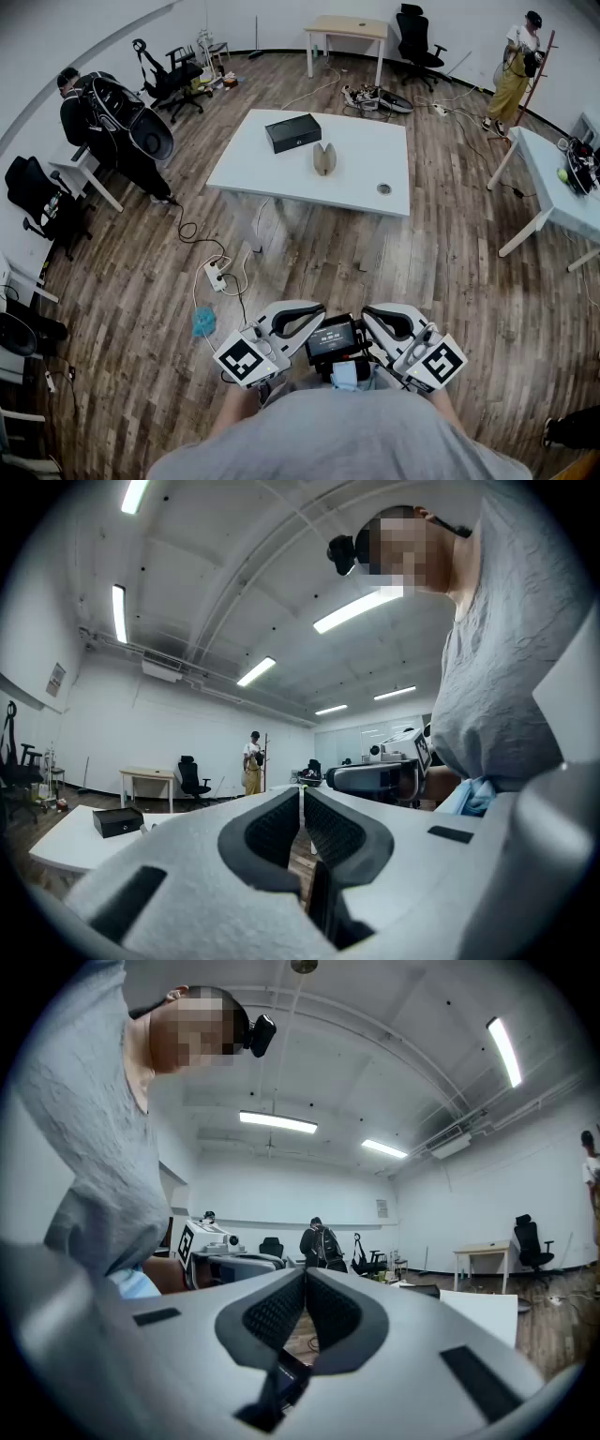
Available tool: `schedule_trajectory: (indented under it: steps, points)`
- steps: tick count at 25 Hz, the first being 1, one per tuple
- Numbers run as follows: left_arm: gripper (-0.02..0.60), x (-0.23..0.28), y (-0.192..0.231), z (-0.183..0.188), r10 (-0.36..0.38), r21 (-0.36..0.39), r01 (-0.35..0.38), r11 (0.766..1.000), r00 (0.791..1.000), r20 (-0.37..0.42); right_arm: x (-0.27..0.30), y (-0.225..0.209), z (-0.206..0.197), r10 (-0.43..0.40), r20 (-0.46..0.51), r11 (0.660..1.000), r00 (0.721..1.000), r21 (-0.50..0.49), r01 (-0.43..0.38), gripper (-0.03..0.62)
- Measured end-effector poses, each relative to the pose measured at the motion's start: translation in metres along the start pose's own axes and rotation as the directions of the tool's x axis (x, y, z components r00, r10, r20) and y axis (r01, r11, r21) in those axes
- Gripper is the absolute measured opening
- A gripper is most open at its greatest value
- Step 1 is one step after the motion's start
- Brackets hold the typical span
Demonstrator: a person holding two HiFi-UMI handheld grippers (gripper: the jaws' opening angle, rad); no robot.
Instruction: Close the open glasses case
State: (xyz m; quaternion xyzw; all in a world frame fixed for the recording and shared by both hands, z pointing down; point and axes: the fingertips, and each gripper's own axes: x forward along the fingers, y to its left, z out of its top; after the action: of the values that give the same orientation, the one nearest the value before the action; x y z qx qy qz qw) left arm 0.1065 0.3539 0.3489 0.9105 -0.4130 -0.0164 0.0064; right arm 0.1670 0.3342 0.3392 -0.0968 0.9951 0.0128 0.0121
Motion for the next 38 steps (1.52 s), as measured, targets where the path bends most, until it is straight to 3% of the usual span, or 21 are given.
schedule_trajectory:
  steps: [6,14,20,26,38]
  points:
    - [0.026,-0.006,0.006,-0.011,-0.003,0.066,0.003,0.998,1.0,-0.002,0.002,0.0,-0.001,0.003,0.007,1.0,1.0,0.003,-0.003,0.032]
    - [0.026,-0.006,0.005,0.0,0.003,0.036,-0.003,0.999,1.0,0.002,0.003,0.001,0.002,-0.001,0.014,1.0,1.0,0.01,0.001,0.031]
    - [0.026,-0.008,0.004,-0.002,-0.007,0.081,0.005,0.997,1.0,0.017,-0.002,-0.001,0.004,-0.01,0.018,1.0,1.0,0.02,0.01,0.032]
    - [0.026,-0.006,0.002,0.005,-0.004,0.011,0.003,1.0,1.0,0.007,-0.002,-0.005,0.014,-0.013,0.074,0.998,0.997,0.057,0.009,0.034]
    - [0.026,-0.005,0.002,0.006,-0.015,0.012,0.015,1.0,1.0,0.008,-0.003,-0.009,0.018,-0.033,0.096,0.996,0.995,0.091,0.024,0.035]
